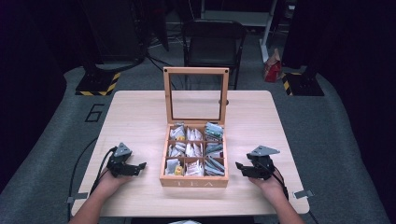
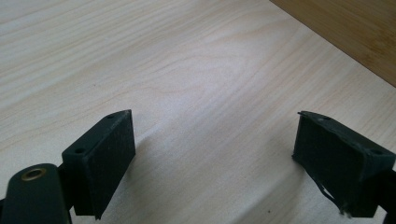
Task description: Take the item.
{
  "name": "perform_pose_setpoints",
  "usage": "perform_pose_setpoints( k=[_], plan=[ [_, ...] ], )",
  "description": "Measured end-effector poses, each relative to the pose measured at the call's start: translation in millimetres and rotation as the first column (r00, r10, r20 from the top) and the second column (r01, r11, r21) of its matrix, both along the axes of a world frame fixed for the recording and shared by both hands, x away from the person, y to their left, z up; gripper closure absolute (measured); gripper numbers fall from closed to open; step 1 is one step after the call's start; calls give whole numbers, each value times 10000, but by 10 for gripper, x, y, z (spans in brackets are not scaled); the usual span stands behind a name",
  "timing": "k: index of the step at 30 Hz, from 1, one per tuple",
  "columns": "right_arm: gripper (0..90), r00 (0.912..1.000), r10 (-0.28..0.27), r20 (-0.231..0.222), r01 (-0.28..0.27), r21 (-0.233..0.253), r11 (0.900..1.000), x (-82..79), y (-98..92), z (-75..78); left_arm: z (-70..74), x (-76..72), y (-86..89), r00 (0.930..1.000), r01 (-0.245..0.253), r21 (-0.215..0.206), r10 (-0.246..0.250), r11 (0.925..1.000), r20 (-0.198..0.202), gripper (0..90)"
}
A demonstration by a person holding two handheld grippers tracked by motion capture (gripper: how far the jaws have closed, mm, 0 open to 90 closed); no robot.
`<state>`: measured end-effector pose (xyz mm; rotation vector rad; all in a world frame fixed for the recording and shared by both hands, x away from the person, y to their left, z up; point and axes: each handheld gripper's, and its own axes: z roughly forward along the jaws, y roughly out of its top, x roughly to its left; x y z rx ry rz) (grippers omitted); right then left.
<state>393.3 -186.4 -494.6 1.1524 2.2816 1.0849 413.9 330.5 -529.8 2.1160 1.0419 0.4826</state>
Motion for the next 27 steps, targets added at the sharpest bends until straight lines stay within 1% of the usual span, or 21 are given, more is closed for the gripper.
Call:
perform_pose_setpoints(
  k=[1, 2, 3, 6, 8, 10, 14, 18, 27],
  plan=[
    [363, 10000, -17, 40, 17, 87, 10000, -5, -1, 19, 0, 0, 0, 10000, 1, 1, -1, 10000, 1, 122],
    [375, 10000, -69, -15, 69, 262, 9996, -12, 0, 40, 0, 0, -1, 10000, -3, -3, 3, 10000, -1, 122],
    [383, 10000, 39, 26, -39, 297, 9996, -15, -12, 62, 0, 0, 0, 10000, 0, 1, 0, 10000, -2, 122],
    [389, 10000, -14, -3, 15, 611, 9981, -43, -22, 129, 1, 0, 1, 10000, 12, 26, -12, 10000, 9, 122],
    [388, 10000, 3, 45, -6, 635, 9980, -46, -26, 148, 2, 1, 2, 10000, 17, 52, -17, 10000, 24, 122],
    [388, 10000, 34, 73, -39, 669, 9978, -58, -41, 206, 1, 0, 1, 10000, 9, 23, -9, 10000, 11, 123],
    [389, 9999, 100, 5, -100, 735, 9972, -59, -52, 272, 2, 1, 2, 10000, 21, 57, -21, 10000, 23, 123],
    [398, 9997, 216, 106, -224, 793, 9966, -57, -60, 375, 2, 1, 2, 10000, 19, 57, -19, 10000, 26, 122],
    [402, 9984, 474, 317, -495, 701, 9963, -85, -29, 626, 2, 1, 2, 10000, 19, 60, -19, 10000, 25, 123]
  ],
)
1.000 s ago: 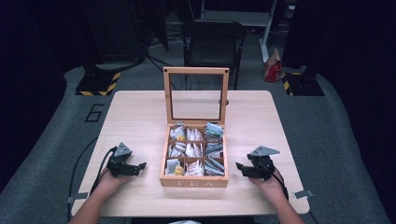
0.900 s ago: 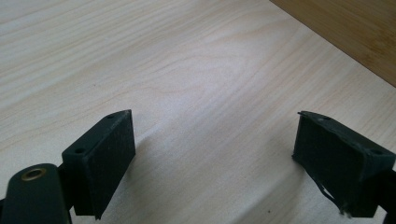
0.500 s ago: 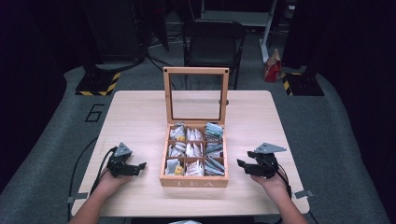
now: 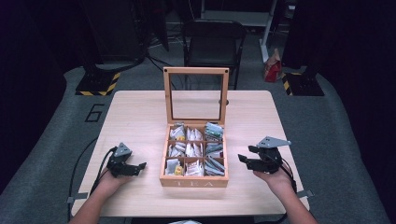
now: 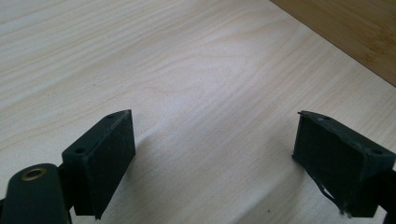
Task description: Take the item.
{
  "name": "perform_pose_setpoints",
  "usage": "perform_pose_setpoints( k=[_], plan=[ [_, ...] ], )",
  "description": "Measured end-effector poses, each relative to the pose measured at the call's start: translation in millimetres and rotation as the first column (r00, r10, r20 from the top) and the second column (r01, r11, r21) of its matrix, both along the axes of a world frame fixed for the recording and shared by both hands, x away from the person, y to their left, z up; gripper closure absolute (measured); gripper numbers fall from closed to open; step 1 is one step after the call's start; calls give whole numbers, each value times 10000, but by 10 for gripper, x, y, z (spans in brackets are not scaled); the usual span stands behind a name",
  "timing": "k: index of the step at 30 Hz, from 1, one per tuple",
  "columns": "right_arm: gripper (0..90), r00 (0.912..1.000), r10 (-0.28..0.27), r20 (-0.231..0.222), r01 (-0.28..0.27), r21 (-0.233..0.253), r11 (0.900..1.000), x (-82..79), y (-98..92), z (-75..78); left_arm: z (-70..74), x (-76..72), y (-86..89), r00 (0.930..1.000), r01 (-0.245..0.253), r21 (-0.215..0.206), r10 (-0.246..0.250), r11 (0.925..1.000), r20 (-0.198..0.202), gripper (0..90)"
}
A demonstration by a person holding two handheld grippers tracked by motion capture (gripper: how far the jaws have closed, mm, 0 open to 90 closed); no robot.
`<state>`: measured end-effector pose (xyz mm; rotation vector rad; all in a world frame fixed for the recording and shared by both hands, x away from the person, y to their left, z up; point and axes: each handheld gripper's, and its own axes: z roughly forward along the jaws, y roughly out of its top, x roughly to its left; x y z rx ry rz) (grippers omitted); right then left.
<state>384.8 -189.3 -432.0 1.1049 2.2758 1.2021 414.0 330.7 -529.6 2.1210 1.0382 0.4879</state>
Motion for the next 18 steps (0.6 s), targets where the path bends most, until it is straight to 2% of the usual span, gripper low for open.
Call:
perform_pose_setpoints(
  k=[8, 18],
  plan=[
    [426, 9998, 123, 164, -123, 32, 9999, -26, 61, 187, 0, 0, -1, 10000, -4, -8, 4, 10000, 1, 123],
    [473, 9985, 495, 241, -496, 4, 9988, -36, 96, 301, 2, -1, 1, 10000, 5, 10, -5, 10000, -24, 122]
  ],
)
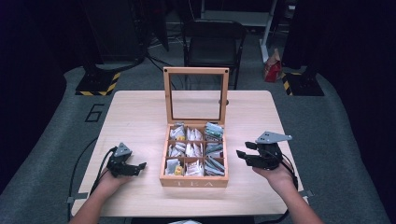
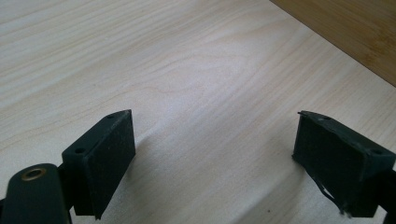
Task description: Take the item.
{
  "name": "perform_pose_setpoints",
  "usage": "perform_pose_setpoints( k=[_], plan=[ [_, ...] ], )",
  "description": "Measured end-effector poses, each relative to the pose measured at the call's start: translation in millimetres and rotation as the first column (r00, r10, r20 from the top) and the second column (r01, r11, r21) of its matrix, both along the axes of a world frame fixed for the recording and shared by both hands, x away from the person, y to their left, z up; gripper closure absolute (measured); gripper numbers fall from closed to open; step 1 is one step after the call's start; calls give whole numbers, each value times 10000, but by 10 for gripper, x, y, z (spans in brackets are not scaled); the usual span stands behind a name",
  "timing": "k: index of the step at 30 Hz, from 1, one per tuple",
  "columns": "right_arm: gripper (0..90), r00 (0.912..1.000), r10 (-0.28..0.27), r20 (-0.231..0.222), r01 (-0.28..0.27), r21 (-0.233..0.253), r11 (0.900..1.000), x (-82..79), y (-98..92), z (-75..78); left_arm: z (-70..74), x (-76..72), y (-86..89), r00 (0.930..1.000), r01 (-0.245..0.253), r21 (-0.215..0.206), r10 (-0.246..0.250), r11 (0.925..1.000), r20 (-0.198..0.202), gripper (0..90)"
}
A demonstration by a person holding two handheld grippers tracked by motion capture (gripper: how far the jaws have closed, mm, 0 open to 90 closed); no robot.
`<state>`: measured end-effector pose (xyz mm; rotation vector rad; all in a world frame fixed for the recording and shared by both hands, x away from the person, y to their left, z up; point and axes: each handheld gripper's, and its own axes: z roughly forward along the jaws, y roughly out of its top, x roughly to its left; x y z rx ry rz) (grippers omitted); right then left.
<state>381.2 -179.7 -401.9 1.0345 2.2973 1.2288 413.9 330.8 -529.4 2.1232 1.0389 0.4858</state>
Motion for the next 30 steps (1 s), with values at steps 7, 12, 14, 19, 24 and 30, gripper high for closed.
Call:
perform_pose_setpoints(
  k=[7, 12, 14, 19, 24, 30],
  plan=[
    [520, 9988, 497, -36, -496, 243, 9985, -9, 57, 32, 0, 0, 0, 10000, 2, 4, -2, 10000, 1, 122],
    [565, 9965, 831, -72, -829, 241, 9963, -11, 148, 10, 0, 0, 0, 10000, 1, 2, -1, 10000, 2, 123],
    [582, 9947, 1026, -61, -1024, 220, 9945, -6, 183, -2, 0, 0, 0, 10000, -1, -1, 1, 10000, 2, 122],
    [601, 9921, 1251, -27, -1250, 241, 9919, -11, 258, -43, 0, 0, 0, 10000, 0, -3, 0, 10000, 3, 122],
    [608, 9908, 1354, -70, -1351, 329, 9903, -23, 316, -119, 0, 0, 0, 10000, -1, -2, 1, 10000, 0, 123],
    [608, 9882, 1531, -58, -1529, 222, 9880, -25, 386, -203, 0, 0, 0, 10000, 1, -3, -1, 10000, 2, 122]
  ],
)
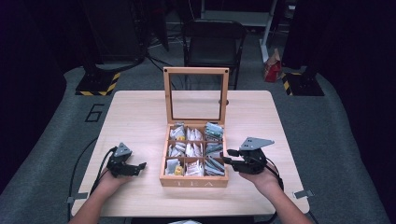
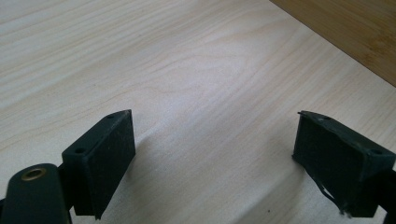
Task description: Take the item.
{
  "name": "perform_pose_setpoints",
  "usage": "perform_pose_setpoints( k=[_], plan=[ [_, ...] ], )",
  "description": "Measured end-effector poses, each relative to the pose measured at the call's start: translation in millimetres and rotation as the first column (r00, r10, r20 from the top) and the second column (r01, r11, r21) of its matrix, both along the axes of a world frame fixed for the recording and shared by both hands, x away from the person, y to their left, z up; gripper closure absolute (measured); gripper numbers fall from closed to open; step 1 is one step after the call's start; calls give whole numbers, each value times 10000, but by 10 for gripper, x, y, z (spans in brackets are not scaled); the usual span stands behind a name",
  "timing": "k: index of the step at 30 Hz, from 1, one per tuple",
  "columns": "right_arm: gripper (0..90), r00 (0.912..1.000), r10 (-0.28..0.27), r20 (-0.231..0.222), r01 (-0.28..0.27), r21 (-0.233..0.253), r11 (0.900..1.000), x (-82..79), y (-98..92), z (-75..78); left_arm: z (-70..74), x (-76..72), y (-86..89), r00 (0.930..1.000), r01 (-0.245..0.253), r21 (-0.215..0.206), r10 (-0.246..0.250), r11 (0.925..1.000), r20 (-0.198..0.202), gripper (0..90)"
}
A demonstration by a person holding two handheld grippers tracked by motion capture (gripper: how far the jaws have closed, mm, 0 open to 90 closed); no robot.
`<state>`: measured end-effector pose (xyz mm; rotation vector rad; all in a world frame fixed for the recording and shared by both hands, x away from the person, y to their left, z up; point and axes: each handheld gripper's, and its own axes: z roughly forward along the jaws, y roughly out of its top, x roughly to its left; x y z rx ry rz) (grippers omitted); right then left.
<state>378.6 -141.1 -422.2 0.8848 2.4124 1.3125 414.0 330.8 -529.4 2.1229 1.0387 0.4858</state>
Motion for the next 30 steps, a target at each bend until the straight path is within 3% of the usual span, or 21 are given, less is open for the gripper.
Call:
perform_pose_setpoints(
  k=[30],
  plan=[
    [730, 9973, 710, -196, -717, -370, 9967, 67, 242, -238, 0, 0, 1, 10000, 3, 7, -3, 10000, -1, 122]
  ],
)
